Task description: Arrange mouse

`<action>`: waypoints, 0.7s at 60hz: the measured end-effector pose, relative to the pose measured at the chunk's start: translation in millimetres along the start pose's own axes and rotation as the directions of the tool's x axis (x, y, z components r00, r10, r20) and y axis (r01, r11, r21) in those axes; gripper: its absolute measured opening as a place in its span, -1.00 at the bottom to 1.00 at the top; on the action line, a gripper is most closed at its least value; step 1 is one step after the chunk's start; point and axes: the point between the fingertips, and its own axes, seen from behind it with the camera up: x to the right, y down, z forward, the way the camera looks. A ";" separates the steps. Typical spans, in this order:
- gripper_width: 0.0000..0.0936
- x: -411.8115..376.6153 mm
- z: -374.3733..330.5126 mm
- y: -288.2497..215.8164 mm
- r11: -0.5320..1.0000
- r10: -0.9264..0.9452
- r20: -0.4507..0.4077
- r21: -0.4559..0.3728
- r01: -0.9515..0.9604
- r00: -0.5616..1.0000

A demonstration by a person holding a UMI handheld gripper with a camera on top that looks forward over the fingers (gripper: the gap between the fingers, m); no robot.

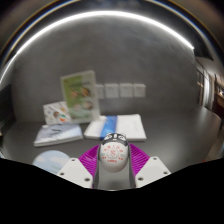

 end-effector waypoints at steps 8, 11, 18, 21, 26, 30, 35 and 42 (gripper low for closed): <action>-0.11 -126.4 -38.6 -26.3 0.997 -0.046 0.112 0.069 0.039 0.993; -0.11 -169.6 -42.8 -17.5 0.998 -0.040 0.153 0.054 0.032 0.987; -0.11 -237.7 -28.2 36.8 0.997 -0.063 0.199 -0.037 0.072 0.978; -0.11 -253.0 -19.3 61.6 0.992 -0.076 0.210 -0.081 0.095 0.975; -0.11 -264.1 -7.5 99.5 0.980 -0.087 0.206 -0.160 0.121 0.975; -0.11 -266.4 1.2 120.6 0.971 -0.089 0.198 -0.200 0.129 0.976; -0.08 -265.0 6.4 138.5 0.963 -0.095 0.191 -0.230 0.138 0.977; 0.06 -265.1 7.9 138.7 0.964 -0.071 0.184 -0.241 0.115 0.980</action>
